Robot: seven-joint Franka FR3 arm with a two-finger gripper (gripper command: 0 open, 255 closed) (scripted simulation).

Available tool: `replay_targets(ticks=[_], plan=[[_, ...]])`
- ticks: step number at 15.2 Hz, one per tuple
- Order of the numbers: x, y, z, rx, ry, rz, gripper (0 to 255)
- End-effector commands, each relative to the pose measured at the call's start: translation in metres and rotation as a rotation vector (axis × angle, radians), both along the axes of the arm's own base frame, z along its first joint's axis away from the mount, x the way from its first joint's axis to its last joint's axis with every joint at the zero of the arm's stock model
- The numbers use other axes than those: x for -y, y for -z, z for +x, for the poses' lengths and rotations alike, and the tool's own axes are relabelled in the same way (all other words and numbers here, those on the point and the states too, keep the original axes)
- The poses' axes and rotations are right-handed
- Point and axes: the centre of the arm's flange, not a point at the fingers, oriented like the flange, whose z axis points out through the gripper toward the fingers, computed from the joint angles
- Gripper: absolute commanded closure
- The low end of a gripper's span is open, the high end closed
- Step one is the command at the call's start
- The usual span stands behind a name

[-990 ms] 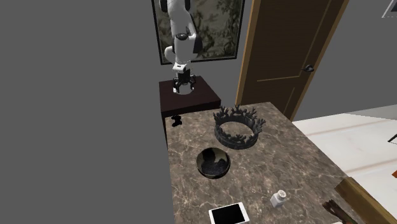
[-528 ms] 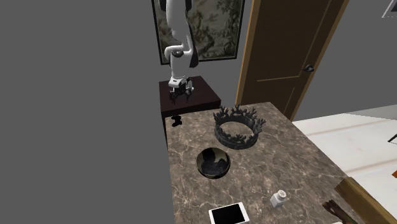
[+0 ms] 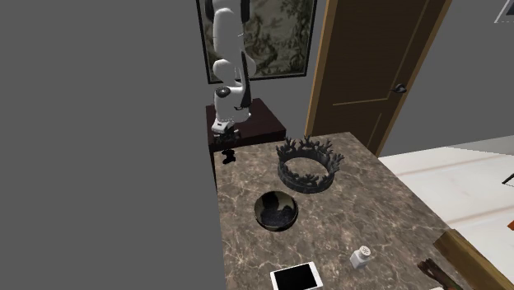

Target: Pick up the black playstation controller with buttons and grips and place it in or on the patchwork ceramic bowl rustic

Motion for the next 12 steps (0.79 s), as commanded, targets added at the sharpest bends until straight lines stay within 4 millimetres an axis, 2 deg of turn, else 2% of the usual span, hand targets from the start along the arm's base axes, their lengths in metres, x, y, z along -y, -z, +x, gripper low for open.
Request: replay_targets(ticks=[1, 7, 12], plan=[[0.002, 0.013, 0.0, 0.0, 0.0, -0.002, 0], [0.002, 0.048, -0.003, 0.0, 0.0, -0.002, 0], [0.002, 0.048, -0.003, 0.0, 0.0, -0.002, 0]])
